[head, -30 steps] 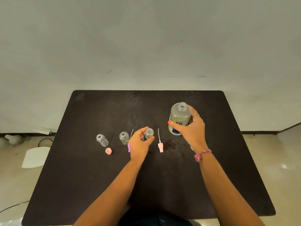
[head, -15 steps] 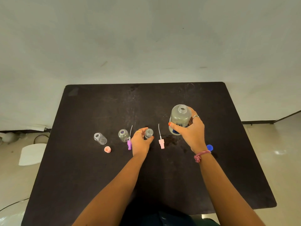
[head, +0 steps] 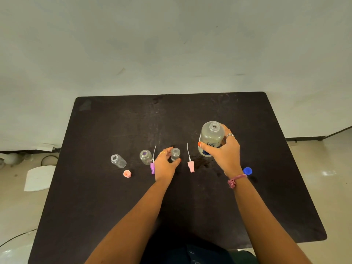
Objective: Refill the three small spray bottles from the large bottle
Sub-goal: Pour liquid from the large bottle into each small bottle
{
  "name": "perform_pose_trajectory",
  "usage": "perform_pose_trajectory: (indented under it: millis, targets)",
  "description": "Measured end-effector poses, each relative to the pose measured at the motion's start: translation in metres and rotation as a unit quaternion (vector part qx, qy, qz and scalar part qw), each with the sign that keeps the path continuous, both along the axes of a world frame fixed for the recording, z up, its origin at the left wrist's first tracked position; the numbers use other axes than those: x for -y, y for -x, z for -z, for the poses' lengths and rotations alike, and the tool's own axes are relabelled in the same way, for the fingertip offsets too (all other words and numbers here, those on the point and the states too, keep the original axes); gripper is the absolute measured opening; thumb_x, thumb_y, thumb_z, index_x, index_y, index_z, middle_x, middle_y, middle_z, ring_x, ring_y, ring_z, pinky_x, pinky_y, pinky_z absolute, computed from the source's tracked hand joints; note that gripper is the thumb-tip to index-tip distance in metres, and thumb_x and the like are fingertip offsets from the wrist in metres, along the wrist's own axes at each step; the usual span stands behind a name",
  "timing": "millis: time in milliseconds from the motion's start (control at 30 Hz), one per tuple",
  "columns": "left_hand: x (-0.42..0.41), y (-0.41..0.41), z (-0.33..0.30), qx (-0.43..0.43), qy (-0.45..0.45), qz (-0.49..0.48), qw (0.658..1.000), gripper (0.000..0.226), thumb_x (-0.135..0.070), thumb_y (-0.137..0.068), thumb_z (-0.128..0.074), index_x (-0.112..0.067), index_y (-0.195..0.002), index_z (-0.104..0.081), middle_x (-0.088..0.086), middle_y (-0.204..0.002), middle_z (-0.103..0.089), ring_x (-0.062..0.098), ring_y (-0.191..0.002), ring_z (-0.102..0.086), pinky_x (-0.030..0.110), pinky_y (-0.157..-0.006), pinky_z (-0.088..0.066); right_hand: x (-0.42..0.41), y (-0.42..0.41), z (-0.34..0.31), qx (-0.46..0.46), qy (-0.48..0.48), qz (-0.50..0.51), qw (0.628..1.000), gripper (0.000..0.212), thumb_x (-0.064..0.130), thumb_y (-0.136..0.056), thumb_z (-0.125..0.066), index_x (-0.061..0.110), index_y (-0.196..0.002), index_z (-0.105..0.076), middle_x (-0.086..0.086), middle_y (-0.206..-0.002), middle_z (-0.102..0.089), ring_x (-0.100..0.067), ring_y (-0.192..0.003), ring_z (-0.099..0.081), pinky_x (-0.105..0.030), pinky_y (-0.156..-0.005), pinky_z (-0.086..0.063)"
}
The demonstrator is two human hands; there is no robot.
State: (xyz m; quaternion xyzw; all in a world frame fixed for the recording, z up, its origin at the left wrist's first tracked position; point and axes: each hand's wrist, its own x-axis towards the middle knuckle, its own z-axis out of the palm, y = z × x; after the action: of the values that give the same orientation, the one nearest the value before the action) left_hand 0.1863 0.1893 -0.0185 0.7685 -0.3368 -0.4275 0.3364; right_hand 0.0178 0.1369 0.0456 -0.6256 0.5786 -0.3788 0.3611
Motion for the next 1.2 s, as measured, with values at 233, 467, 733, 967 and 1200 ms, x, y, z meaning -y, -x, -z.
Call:
perform_pose_trajectory:
  millis: [233, 467, 733, 967, 1200]
  targets:
    - [-0.018, -0.011, -0.009, 0.035, 0.059, 0.043, 0.997, 0.069, -0.011, -0.081, -0.073, -0.022, -0.141, -0.041, -0.004, -0.142, -0.046, 0.010, -0.130, -0.044, 0.024, -0.107, -0.033, -0.001, -0.004, -0.002, -0.003, 0.005, 0.008, 1.000, 0.069, 0.022, -0.066, -0.085, 0.035, -0.121, -0.045, 0.019, -0.113, -0.051, 0.007, -0.104, -0.051, 0.003, -0.081, -0.037]
    - [-0.046, -0.047, -0.042, 0.145, 0.200, 0.044, 0.968, 0.058, -0.009, -0.085, -0.068, -0.022, -0.137, -0.047, -0.010, -0.124, -0.045, 0.005, -0.115, -0.047, 0.005, -0.097, -0.033, -0.006, -0.011, -0.008, 0.001, 0.014, 0.011, 1.000, 0.067, 0.022, -0.067, -0.084, 0.034, -0.120, -0.045, 0.015, -0.115, -0.052, -0.003, -0.106, -0.051, 0.004, -0.081, -0.035]
    - [-0.040, -0.083, -0.025, 0.110, 0.085, 0.023, 0.990, 0.067, -0.012, -0.089, -0.062, -0.010, -0.147, -0.029, 0.005, -0.149, -0.034, 0.018, -0.136, -0.037, 0.024, -0.108, -0.027, -0.013, -0.019, -0.009, 0.011, 0.013, 0.015, 1.000, 0.068, 0.022, -0.067, -0.084, 0.029, -0.125, -0.047, 0.013, -0.117, -0.053, -0.004, -0.106, -0.052, 0.000, -0.081, -0.038]
    - [-0.034, -0.091, 0.000, 0.098, -0.003, 0.057, 0.994, 0.074, -0.014, -0.086, -0.067, -0.012, -0.148, -0.028, 0.007, -0.148, -0.039, 0.022, -0.135, -0.040, 0.040, -0.112, -0.032, -0.018, -0.024, -0.009, 0.011, 0.009, 0.021, 1.000, 0.069, 0.022, -0.068, -0.083, 0.026, -0.127, -0.047, 0.013, -0.117, -0.052, -0.008, -0.109, -0.051, -0.002, -0.082, -0.036]
    - [-0.028, -0.092, 0.000, 0.114, 0.023, 0.040, 0.992, 0.057, -0.009, -0.085, -0.066, -0.012, -0.138, -0.045, 0.009, -0.134, -0.053, 0.022, -0.120, -0.053, 0.032, -0.104, -0.040, -0.019, -0.022, -0.016, 0.012, 0.014, 0.023, 1.000, 0.067, 0.023, -0.068, -0.083, 0.034, -0.122, -0.046, 0.016, -0.117, -0.052, -0.004, -0.107, -0.051, 0.004, -0.080, -0.035]
